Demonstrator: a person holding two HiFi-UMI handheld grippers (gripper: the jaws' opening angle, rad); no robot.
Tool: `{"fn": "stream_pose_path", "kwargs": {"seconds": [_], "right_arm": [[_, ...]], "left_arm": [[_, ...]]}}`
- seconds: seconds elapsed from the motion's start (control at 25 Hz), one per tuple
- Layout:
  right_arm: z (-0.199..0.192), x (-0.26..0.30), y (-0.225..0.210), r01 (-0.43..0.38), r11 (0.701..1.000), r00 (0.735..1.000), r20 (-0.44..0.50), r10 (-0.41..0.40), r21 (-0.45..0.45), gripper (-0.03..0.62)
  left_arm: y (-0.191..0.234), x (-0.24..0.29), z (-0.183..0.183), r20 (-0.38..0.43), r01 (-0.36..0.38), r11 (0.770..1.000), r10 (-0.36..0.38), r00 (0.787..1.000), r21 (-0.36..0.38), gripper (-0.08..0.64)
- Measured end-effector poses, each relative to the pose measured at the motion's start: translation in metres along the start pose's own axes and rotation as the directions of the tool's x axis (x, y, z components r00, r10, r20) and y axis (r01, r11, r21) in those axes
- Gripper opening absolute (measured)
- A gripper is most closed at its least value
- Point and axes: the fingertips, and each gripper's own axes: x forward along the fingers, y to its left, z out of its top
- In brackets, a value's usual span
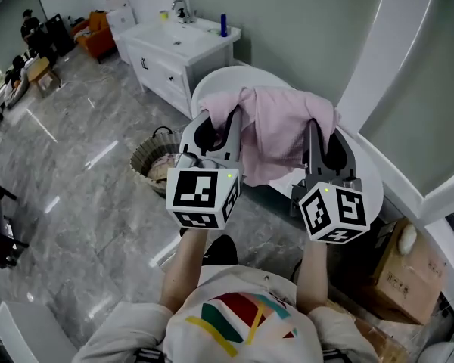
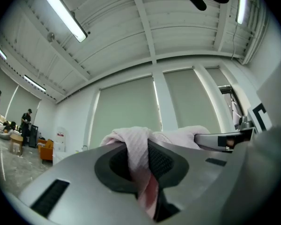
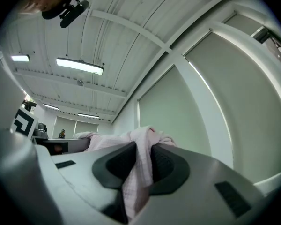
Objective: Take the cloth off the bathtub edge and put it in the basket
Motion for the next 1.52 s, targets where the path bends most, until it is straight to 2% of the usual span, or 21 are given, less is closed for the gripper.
{"fn": "stream_pose_path", "kwargs": {"seconds": [0.16,0.36,0.48,0.64,0.76,1.04,1.32,1.52], "right_arm": [[-0.007,0.02,0.04,-0.123,0.992,0.992,-0.006,0.124,0.029,0.086],[-0.019,0.056,0.089,-0.275,0.961,0.961,0.019,0.274,0.035,0.086],[-0.031,0.083,0.123,-0.335,0.941,0.942,0.014,0.335,0.047,0.086],[-0.044,0.121,0.162,-0.404,0.913,0.915,0.009,0.404,0.047,0.086],[-0.057,0.153,0.191,-0.429,0.902,0.903,-0.004,0.43,0.049,0.086],[-0.084,0.24,0.253,-0.479,0.877,0.877,-0.02,0.479,0.036,0.086],[-0.09,0.323,0.321,-0.481,0.876,0.877,0.012,0.481,0.03,0.086],[-0.108,0.363,0.345,-0.478,0.878,0.878,-0.004,0.478,0.022,0.086]], "left_arm": [[0.042,-0.018,0.004,0.0,-0.119,0.993,0.119,0.993,0.012,0.063],[0.098,-0.037,0.001,0.01,-0.229,0.973,0.229,0.973,0.03,0.063],[0.138,-0.045,-0.003,0.003,-0.292,0.956,0.292,0.956,0.041,0.063],[0.193,-0.045,-0.008,0.011,-0.352,0.936,0.352,0.936,-0.009,0.063],[0.236,-0.041,-0.017,0.005,-0.389,0.921,0.389,0.921,-0.012,0.063],[0.34,-0.013,-0.036,-0.006,-0.421,0.906,0.421,0.907,-0.036,0.063],[0.44,0.011,-0.02,0.076,-0.391,0.92,0.388,0.918,0.031,0.063],[0.482,0.027,-0.029,0.075,-0.407,0.911,0.403,0.912,0.059,0.063]]}}
